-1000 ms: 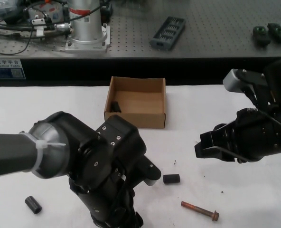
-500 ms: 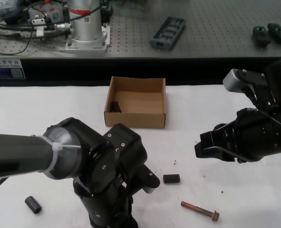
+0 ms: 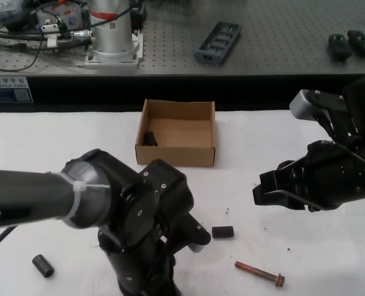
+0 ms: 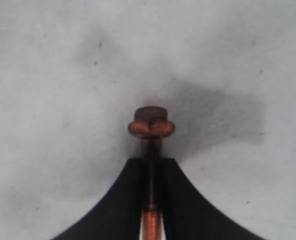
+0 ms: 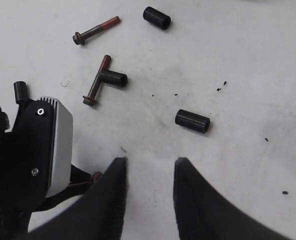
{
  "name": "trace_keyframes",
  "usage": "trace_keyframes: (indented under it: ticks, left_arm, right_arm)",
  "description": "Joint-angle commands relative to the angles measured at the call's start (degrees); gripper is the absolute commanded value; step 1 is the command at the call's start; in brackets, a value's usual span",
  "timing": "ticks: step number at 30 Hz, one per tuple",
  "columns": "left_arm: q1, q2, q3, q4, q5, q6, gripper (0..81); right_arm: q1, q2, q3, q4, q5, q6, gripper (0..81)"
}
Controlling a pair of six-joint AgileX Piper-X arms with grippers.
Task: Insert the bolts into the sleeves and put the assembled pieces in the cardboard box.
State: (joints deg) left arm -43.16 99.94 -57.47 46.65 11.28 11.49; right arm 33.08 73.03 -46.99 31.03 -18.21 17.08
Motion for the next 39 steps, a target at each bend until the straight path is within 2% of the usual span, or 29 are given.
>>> trace_keyframes:
  ticks: [1,5,9,15,20,23,26,29,34,39]
  left_arm:
    - [-0.33,-0.02,-2.05,0.05,4.36,-3.92,0.6]
    - [0.04,-1.93,-3.03,-1.68,5.88,-7.5,0.6]
    - [1.62,-6.19,-2.13,-5.32,6.16,-11.13,0.6]
    - [7.51,-17.24,7.9,-22.79,14.17,-22.73,0.6]
    - [13.32,-27.07,18.74,-35.16,20.12,-32.88,0.6]
    - [15.19,-32.66,22.51,-37.49,22.97,-37.34,0.6]
    - [15.51,-37.08,23.77,-37.58,23.78,-38.58,0.6]
    - [15.51,-40.26,23.76,-37.82,24.94,-39.41,0.6]
    - [15.51,-43.67,23.76,-37.8,25.49,-42.52,0.6]
    - [15.51,-44.95,23.76,-37.8,27.26,-42.93,0.6]
  right_arm:
    - [-0.43,-0.82,-0.05,-0.6,-0.76,-0.26,24.7]
    - [-0.43,-0.82,-0.05,0.34,-0.76,-4.73,24.7]
    - [-0.43,-0.82,-0.05,4.18,1.9,-16.41,24.7]
    - [-0.43,1.24,-0.43,4.79,4.82,-30.36,24.7]
    - [-0.43,7.69,-4.22,5.15,4.82,-34.41,24.9]
    - [-0.43,13.43,-8.48,7.53,5.5,-38.2,28.7]
    - [-0.43,19.58,-13.98,12.47,9.01,-41.07,34.1]
    - [-0.28,24.99,-21.14,18.63,11.91,-42.04,34.4]
    - [-0.01,31.17,-30.66,24.67,12.07,-42.04,34.4]
    - [2.17,33.41,-35.16,26.68,10.33,-45.1,34.4]
